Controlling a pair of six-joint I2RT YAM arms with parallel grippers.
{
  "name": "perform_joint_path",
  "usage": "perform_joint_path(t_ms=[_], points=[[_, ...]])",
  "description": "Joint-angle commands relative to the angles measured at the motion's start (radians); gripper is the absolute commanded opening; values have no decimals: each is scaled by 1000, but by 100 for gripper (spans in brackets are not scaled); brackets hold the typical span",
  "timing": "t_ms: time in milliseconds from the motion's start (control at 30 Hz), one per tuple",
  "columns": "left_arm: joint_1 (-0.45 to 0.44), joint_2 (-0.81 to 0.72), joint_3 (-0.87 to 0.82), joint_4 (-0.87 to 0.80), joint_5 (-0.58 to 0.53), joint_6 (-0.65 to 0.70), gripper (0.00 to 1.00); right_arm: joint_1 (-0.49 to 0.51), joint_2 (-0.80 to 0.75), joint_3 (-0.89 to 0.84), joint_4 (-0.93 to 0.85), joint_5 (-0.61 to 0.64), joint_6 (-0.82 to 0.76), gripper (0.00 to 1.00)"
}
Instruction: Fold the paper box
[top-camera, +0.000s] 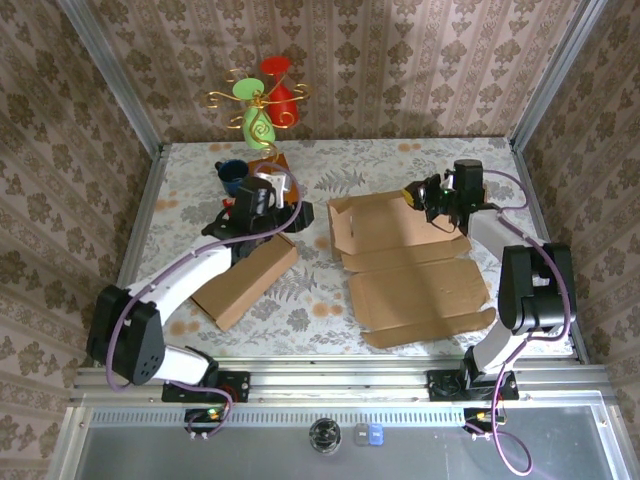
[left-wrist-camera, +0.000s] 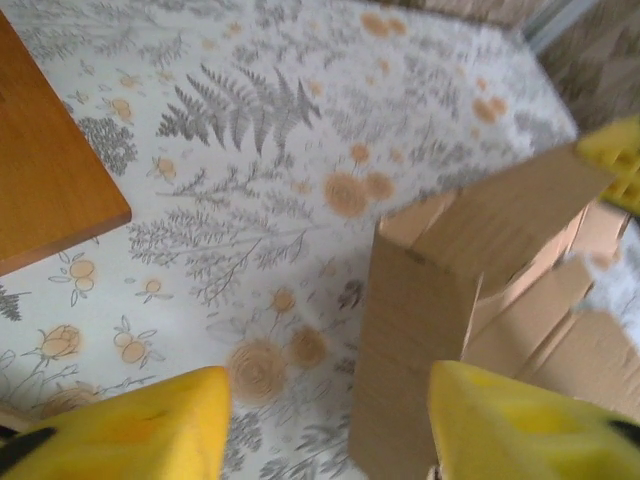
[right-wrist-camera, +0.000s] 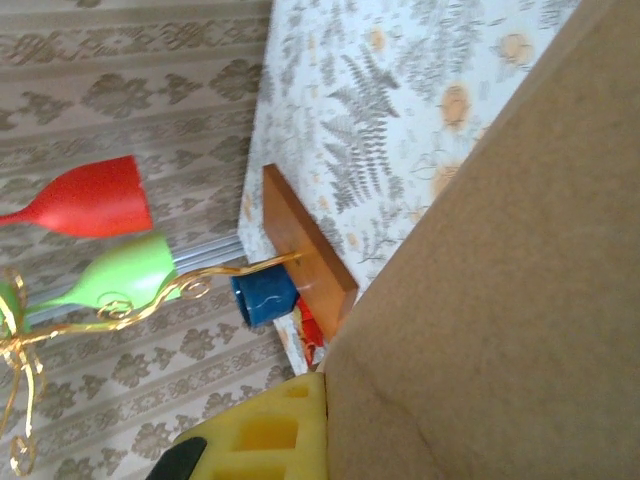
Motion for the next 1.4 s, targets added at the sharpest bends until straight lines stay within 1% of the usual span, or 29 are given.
perform_joint_path(t_ms=[0,67,233,300,367,467,633,800,1000,1200,1367], points=[[10,20,12,-37,23,37,50,15,17,-10,216,-46,19,0],[18,26,8,-39,29,50,51,17,8,-24,263,-50,22,0],[62,21,0,-55,49,99,51,17,-12,-37,239,-61,-9,0],[83,32,-1,-56,87,128,51,17,-9,-54,249,-67,-14,0],[85,66,16,-67,144,184,49,17,-2,-69,264,-68,-13,0],[85,134,58,-110,172,262,47,17,12,-81,280,-73,-12,0],[56,193,87,-94,215,339,45,17,19,-80,295,-79,0,0],[33,216,102,-58,214,356,51,17,25,-73,293,-91,2,0],[19,263,143,-46,251,389,54,17,26,-74,285,-95,5,0],[-8,308,197,-73,253,418,53,19,30,-58,288,-97,15,0],[-29,329,226,-89,249,426,50,20,29,-50,283,-93,16,0]])
